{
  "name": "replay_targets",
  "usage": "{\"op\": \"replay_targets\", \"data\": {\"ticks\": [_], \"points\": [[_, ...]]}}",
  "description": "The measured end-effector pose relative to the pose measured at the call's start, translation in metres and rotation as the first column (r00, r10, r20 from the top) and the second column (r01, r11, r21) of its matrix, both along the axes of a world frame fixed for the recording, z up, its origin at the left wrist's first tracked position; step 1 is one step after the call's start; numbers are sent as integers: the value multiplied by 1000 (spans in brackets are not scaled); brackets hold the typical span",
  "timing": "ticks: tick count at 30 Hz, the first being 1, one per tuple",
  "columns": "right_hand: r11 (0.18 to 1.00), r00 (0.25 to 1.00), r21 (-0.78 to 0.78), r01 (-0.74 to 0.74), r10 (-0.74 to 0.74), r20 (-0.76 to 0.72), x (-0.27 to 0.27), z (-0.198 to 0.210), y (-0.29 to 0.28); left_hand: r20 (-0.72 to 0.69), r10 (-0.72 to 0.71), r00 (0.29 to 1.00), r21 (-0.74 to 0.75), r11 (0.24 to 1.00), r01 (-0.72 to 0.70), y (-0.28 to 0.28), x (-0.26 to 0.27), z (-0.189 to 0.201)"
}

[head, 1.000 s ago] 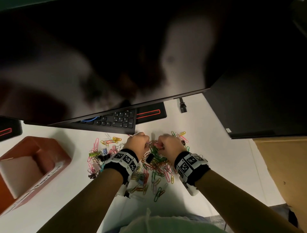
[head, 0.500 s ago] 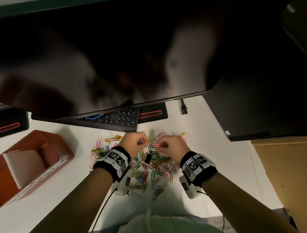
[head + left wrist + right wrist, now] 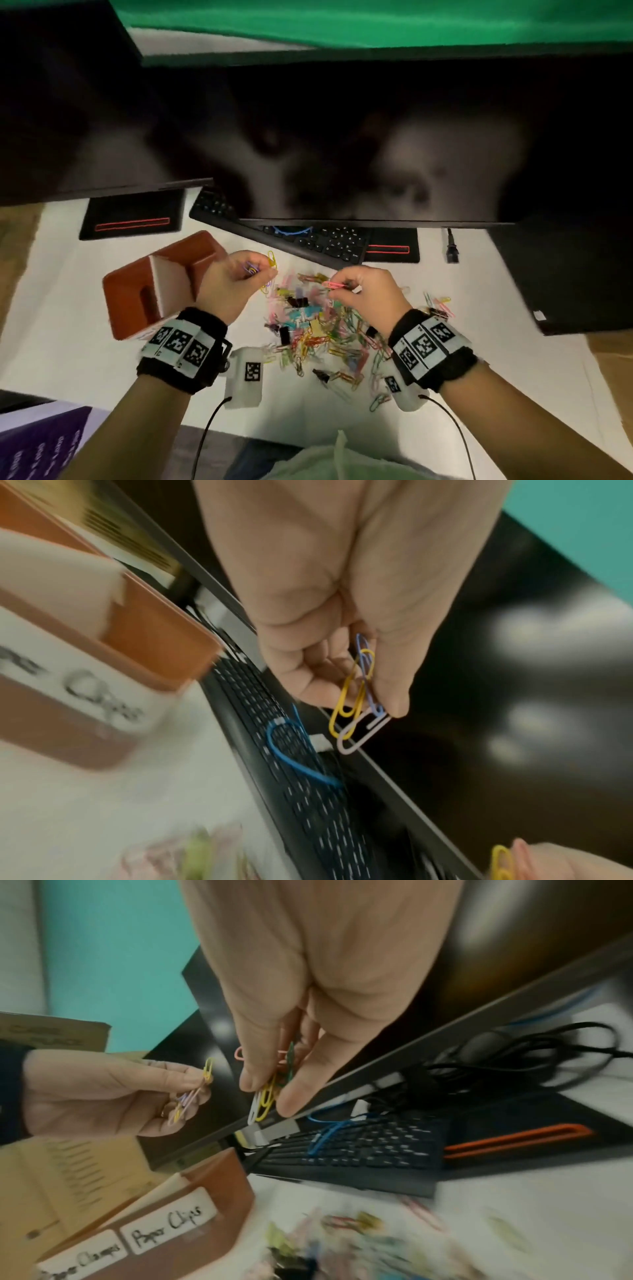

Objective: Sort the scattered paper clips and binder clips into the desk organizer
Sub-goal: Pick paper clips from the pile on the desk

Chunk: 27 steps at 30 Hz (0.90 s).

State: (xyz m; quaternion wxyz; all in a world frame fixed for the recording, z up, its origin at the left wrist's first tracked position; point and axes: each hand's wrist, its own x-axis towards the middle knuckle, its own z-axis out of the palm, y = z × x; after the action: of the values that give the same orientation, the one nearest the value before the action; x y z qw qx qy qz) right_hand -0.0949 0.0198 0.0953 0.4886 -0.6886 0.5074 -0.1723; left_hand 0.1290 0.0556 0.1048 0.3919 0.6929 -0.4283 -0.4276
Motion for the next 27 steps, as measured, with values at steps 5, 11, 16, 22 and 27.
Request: {"op": "replay_targets", "data": {"ticks": [5,11,16,22,27], "points": [[993,992,-41,-114,116,47,108,7,-12,-25,207,978,26,978,-206,12,81,6],[994,995,-57,-93,94,25,215,-15,-19,-5,290,957,89,953,-288,1,135,-17],[997,996,28,-78,77,39,230,-29,-10,235,56,970,129,988,-88,-1,146,-37],[998,999,-32,46,-46,-5,146,-38,6,139,-117,983,-13,993,120,5,93,-32],[993,955,-26,111,-114,-274,70,-71,-3,125,-246,961,74,968,238,-3,39,-67]]}}
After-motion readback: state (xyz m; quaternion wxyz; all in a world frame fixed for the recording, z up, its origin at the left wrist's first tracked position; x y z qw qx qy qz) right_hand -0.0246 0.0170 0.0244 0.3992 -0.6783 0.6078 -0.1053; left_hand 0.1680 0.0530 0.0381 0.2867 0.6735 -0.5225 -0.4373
